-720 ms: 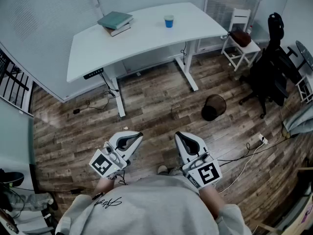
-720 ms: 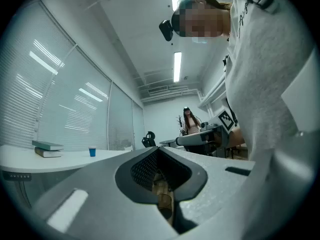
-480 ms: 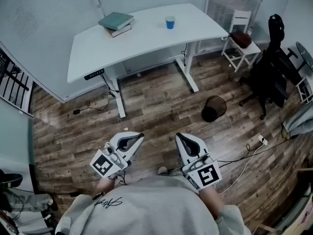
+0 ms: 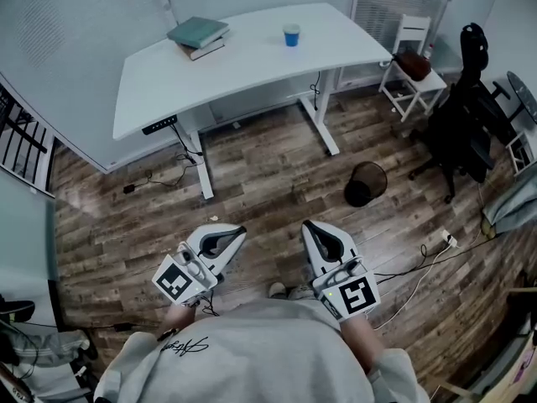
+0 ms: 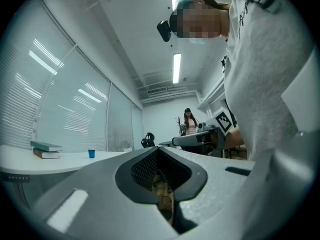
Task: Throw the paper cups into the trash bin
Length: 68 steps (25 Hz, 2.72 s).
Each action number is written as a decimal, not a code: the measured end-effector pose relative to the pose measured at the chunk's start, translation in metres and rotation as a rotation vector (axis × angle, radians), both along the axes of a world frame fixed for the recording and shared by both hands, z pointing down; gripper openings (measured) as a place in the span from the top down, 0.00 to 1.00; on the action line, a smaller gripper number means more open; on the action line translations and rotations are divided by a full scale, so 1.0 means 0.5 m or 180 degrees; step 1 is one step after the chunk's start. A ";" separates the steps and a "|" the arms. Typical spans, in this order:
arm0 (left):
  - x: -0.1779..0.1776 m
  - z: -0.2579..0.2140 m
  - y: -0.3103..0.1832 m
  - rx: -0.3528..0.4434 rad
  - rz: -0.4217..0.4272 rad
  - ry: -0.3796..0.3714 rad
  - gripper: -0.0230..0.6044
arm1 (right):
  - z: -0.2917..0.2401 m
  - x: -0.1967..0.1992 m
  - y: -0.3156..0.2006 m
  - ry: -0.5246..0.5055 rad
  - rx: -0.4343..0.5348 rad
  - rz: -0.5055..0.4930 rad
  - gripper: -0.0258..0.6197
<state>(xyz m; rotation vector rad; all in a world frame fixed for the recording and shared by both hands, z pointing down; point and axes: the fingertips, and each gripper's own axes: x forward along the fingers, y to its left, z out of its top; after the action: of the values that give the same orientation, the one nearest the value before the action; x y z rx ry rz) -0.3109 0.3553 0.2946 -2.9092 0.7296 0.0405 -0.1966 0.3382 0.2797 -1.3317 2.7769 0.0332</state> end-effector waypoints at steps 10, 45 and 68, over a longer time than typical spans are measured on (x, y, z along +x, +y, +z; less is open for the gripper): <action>-0.002 0.015 0.013 -0.0041 0.0053 -0.0054 0.96 | 0.000 0.010 0.015 0.0051 0.0058 0.0166 0.94; 0.049 -0.012 -0.268 0.0010 -0.0140 -0.0011 0.96 | -0.025 0.074 -0.283 0.0034 0.0177 0.0037 0.94; 0.099 -0.073 -0.536 0.0120 -0.0414 0.0162 0.96 | -0.055 0.144 -0.559 0.0103 0.0252 -0.0098 0.94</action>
<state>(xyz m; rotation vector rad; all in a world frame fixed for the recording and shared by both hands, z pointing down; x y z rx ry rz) -0.2613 0.0875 0.2580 -2.8278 0.9143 0.1135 -0.1248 0.0587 0.2520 -1.2812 2.7902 0.1629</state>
